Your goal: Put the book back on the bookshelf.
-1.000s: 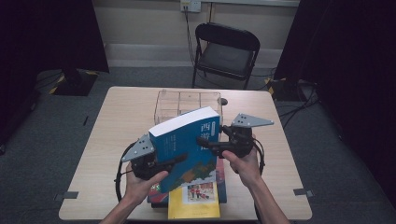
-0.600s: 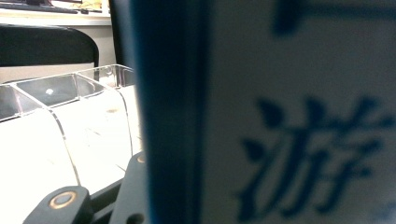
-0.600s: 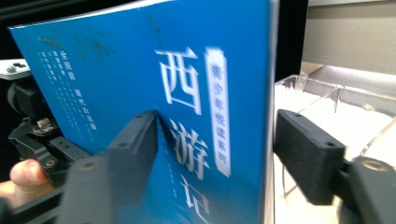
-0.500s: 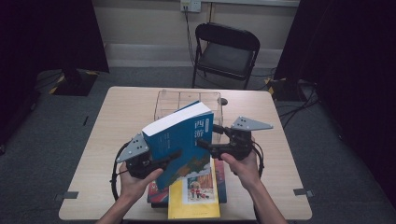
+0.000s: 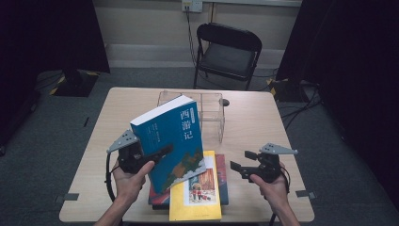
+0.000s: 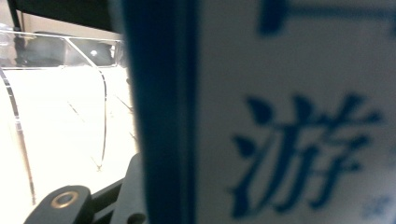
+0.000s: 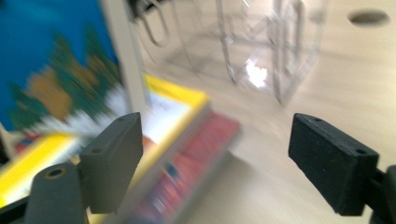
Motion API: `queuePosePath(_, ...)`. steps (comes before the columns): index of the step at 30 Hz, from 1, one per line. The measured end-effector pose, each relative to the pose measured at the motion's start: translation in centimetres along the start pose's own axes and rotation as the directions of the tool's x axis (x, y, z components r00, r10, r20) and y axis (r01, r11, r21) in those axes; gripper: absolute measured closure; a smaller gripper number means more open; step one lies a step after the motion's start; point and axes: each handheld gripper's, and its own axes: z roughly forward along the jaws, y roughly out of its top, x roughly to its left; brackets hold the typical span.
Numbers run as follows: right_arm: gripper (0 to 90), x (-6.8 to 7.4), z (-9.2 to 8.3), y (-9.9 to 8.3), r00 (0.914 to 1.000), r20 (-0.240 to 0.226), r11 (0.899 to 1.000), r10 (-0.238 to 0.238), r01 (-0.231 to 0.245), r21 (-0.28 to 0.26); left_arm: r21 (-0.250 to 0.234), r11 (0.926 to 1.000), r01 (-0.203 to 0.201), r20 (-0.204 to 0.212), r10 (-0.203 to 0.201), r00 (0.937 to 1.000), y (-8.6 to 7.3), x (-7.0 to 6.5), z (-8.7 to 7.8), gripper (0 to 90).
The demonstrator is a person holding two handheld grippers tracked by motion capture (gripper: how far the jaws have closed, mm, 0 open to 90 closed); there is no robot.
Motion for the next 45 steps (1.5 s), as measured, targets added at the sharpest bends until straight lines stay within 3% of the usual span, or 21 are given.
queuePosePath(6,15.8,-2.1,-0.3,-2.6,0.9959,0.078,0.997,0.046,-0.052,0.065,-0.007,0.9993,-0.036,-0.054,0.035,0.9979,0.8,0.3,-0.8,61.8)
queuePosePath(12,16.3,-4.1,0.3,-4.7,0.9855,0.142,0.984,0.092,-0.112,0.137,-0.019,0.9996,-0.021,-0.095,0.019,0.9953,1.4,1.5,-1.6,61.8)
queuePosePath(17,15.0,-4.2,1.1,-5.3,0.98,0.198,0.976,0.022,-0.063,0.206,-0.008,0.9995,-0.03,-0.13,0.029,0.991,2.3,2.6,-2.0,61.9)
queuePosePath(19,15.0,-4.2,1.5,-5.5,0.9728,0.231,0.972,-0.014,-0.041,0.233,-0.015,0.9994,-0.032,-0.151,0.03,0.9882,2.7,3.0,-2.2,61.9)
queuePosePath(22,15.0,-4.3,1.9,-5.9,0.9669,0.253,0.964,-0.037,-0.032,0.263,-0.018,0.9992,-0.036,-0.188,0.032,0.9817,3.2,3.4,-2.5,62.0)
queuePosePath(24,14.9,-4.4,2.2,-6.1,0.9676,0.251,0.958,-0.029,-0.045,0.285,-0.019,0.9992,-0.035,-0.198,0.03,0.9798,3.3,3.9,-2.7,61.9)
queuePosePath(28,14.8,-4.3,2.4,-6.3,0.9605,0.27,0.956,-0.068,-0.014,0.292,-0.006,0.9994,-0.033,-0.234,0.03,0.9717,3.5,4.5,-2.7,62.0)
queuePosePath(31,13.0,-4.0,2.7,-6.6,0.9472,0.296,0.955,-0.124,0.033,0.296,-0.014,0.9997,-0.022,-0.259,0.017,0.9656,3.7,5.0,-2.7,62.0)
queuePosePath(33,11.4,-4.0,2.8,-7.0,0.9441,0.306,0.965,-0.123,0.041,0.26,-0.027,0.9996,-0.012,-0.27,0.004,0.9627,4.0,5.3,-2.6,62.0)
queuePosePath(36,10.6,-4.1,2.8,-7.6,0.9455,0.301,0.975,-0.125,0.061,0.212,-0.038,0.9992,-0.009,-0.296,-0.003,0.9552,4.3,5.4,-2.2,62.0)
queuePosePath(45,10.6,-4.0,2.8,-7.6,0.9453,0.301,0.975,-0.124,0.06,0.212,-0.04,0.9992,-0.01,-0.357,-0.005,0.934,4.6,5.4,0.5,62.0)
